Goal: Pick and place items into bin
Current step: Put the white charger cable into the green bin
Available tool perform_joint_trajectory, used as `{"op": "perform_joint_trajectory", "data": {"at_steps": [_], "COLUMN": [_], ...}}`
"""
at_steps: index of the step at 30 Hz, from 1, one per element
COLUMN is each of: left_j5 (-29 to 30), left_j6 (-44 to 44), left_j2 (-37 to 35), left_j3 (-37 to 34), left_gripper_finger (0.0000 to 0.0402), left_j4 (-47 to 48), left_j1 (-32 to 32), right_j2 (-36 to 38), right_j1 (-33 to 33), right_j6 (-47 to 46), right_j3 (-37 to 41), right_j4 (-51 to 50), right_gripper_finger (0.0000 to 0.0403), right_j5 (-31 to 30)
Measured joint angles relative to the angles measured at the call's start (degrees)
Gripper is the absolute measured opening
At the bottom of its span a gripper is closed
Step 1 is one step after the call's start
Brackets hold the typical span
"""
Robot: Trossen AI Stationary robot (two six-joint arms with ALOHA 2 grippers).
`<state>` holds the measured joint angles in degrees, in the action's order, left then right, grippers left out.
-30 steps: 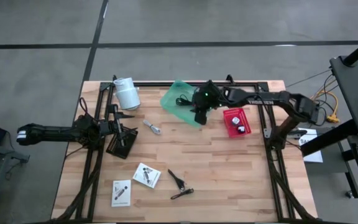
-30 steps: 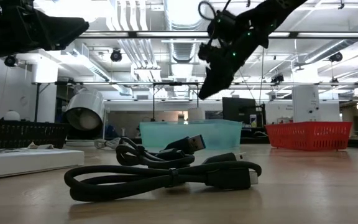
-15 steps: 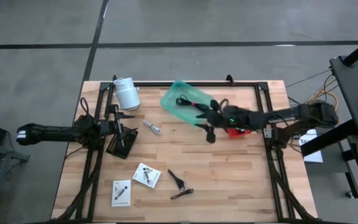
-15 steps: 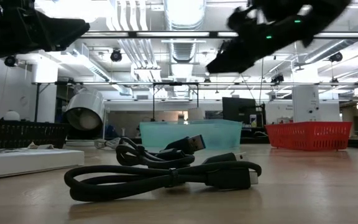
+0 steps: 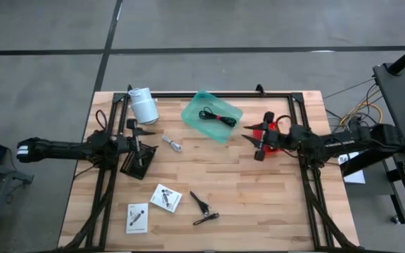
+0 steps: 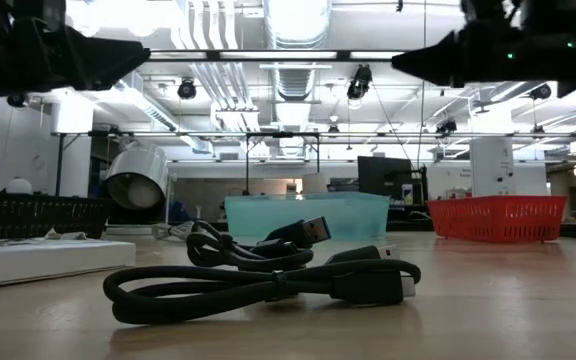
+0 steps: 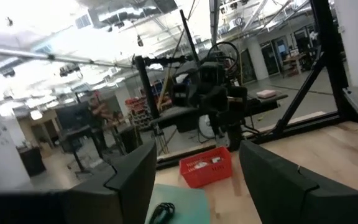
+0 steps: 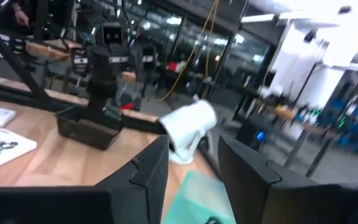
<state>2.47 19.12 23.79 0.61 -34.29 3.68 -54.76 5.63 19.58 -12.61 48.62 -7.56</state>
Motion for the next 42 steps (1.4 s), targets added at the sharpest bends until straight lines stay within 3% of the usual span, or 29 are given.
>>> {"op": "perform_joint_trajectory", "data": {"at_steps": [5,10,18,27,32,42], "left_j5": [4.0,5.2,7.1,9.3,13.8,14.5], "left_j6": [-3.8,-3.9,-9.8,-9.8,-9.6,-5.0], "left_j2": [4.1,13.3,31.2,46.7,52.7,60.9], "left_j3": [1.8,6.7,22.5,36.3,39.9,41.7], "left_gripper_finger": [0.0215,0.0215,0.0215,0.0215,0.0215,0.0215], "left_j4": [0.4,2.6,30.9,47.9,53.2,56.8], "left_j1": [0.0,0.0,0.0,0.1,0.6,2.7], "right_j2": [4.0,4.8,4.3,3.7,3.6,3.5], "right_j1": [0.0,0.0,0.1,0.7,1.2,1.4], "right_j6": [4.3,5.0,8.6,9.2,9.6,9.6], "right_j3": [2.7,2.7,2.2,2.0,2.0,2.0], "right_j4": [1.7,1.5,1.3,1.2,1.3,1.2], "right_gripper_finger": [0.0122,0.0125,0.0115,0.0105,0.0106,0.01], "right_j5": [-0.1,-0.1,-0.1,0.0,0.0,0.0]}}
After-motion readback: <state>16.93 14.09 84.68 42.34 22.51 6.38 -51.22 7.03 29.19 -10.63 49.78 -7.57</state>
